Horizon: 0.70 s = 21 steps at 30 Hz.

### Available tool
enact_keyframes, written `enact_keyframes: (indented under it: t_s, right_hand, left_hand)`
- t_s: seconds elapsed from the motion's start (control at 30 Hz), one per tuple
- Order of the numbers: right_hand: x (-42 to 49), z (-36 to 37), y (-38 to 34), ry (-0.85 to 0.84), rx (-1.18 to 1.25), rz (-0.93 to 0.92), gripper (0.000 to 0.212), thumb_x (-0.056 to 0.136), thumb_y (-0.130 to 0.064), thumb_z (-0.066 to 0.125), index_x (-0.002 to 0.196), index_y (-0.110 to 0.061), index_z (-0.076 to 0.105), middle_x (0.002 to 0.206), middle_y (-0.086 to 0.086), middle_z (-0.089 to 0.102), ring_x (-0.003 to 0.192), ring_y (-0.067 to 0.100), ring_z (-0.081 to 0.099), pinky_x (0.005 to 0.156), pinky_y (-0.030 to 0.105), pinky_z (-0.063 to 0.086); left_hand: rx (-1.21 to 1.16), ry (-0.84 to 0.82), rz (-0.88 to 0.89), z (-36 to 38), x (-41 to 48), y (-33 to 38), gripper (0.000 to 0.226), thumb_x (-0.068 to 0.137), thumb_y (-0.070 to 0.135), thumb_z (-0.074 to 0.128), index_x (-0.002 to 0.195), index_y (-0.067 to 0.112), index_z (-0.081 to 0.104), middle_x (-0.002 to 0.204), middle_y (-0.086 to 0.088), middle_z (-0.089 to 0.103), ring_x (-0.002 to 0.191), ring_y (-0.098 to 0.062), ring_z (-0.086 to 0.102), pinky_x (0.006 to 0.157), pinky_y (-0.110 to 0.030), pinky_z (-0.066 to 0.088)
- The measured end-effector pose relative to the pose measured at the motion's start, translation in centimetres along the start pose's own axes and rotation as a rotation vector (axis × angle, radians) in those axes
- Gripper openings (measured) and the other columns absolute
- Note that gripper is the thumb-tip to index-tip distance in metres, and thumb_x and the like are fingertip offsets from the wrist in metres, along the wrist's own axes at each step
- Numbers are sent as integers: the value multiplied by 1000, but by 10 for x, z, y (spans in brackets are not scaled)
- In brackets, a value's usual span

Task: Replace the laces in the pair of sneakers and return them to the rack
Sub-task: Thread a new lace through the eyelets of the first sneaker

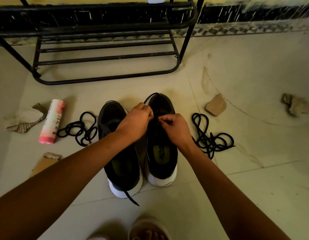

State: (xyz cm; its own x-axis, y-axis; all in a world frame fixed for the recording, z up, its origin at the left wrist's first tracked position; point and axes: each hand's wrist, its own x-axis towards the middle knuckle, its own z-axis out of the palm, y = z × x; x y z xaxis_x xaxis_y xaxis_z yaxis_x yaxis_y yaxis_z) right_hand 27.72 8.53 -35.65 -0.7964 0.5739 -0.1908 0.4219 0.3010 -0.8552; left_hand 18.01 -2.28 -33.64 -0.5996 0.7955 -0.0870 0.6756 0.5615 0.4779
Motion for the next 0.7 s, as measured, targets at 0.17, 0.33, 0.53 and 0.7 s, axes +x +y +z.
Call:
enact_keyframes:
  t_s: [0.17,0.33,0.53,0.7]
  right_hand:
    - [0,-1,1,-13,-28,-20,20,89,-7,58,101,-10,73,98,3,72,87,11,65,77,22,49]
    - [1,1,3,-26,-32,10,20,88,-8,58,98,-14,74,93,1,73,86,13,66,79,31,54]
    - [3,1,1,-7,-108,1,14,86,-12,64,95,-11,74,93,2,73,80,9,63,72,21,48]
    - [2,-3,2,-13,-131,-28,10,87,-10,62,89,-10,72,82,0,67,72,8,60,57,8,40]
  left_hand:
    - [408,-73,185,-8,3,12,37,86,-5,46,121,4,43,126,-14,39,120,-26,38,91,-30,38]
    - [131,-53,104,0,5,4,21,89,2,51,110,7,56,114,-11,49,107,-25,49,83,-26,37]
    - [-305,72,-97,0,-3,-3,10,83,16,69,92,15,72,94,-1,67,89,-15,61,80,-25,46]
    - [-74,221,-70,-7,-8,1,28,73,42,74,86,22,60,94,6,52,90,-10,47,76,-26,40]
